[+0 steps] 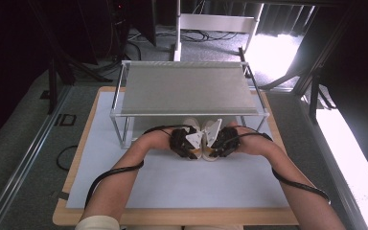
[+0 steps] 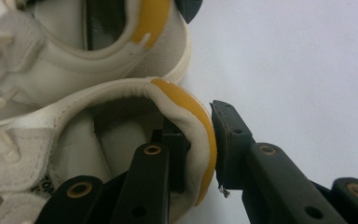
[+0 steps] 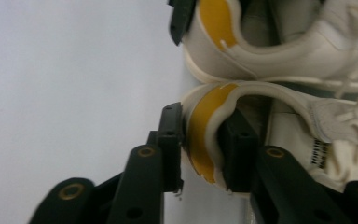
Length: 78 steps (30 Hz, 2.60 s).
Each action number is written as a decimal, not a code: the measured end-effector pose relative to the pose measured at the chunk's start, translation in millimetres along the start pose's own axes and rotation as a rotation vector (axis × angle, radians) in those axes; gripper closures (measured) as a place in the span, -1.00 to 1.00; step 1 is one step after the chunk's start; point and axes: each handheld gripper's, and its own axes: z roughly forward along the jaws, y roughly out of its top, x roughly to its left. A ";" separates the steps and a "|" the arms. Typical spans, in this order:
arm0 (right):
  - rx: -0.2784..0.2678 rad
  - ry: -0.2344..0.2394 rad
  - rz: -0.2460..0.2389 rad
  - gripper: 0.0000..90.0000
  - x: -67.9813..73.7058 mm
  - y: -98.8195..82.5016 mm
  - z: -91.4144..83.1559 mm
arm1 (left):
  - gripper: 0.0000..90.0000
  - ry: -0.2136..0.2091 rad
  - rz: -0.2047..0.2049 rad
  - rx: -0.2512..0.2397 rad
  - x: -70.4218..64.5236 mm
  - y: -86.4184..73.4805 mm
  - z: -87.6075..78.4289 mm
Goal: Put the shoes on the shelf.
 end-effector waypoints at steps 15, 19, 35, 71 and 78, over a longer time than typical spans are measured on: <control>-0.165 -0.173 0.144 0.16 11.5 -14.8 -17.8 | -0.04 0.223 -0.397 -0.054 2.8 6.1 -15.7; -0.221 -0.232 0.224 0.14 19.8 -18.6 -25.6 | -0.08 0.257 -0.467 -0.032 -3.3 9.5 -17.5; -0.373 -0.399 0.484 0.19 60.9 -39.2 -21.2 | -0.05 0.413 -0.580 -0.072 -49.6 28.5 -29.1; -0.371 -0.451 0.751 0.19 53.2 -40.8 20.9 | 0.02 0.413 -0.642 -0.077 -61.8 21.4 -2.7; -0.387 -0.450 0.770 0.19 42.3 -34.3 26.4 | 0.02 0.442 -0.666 -0.070 -58.0 12.8 -4.6</control>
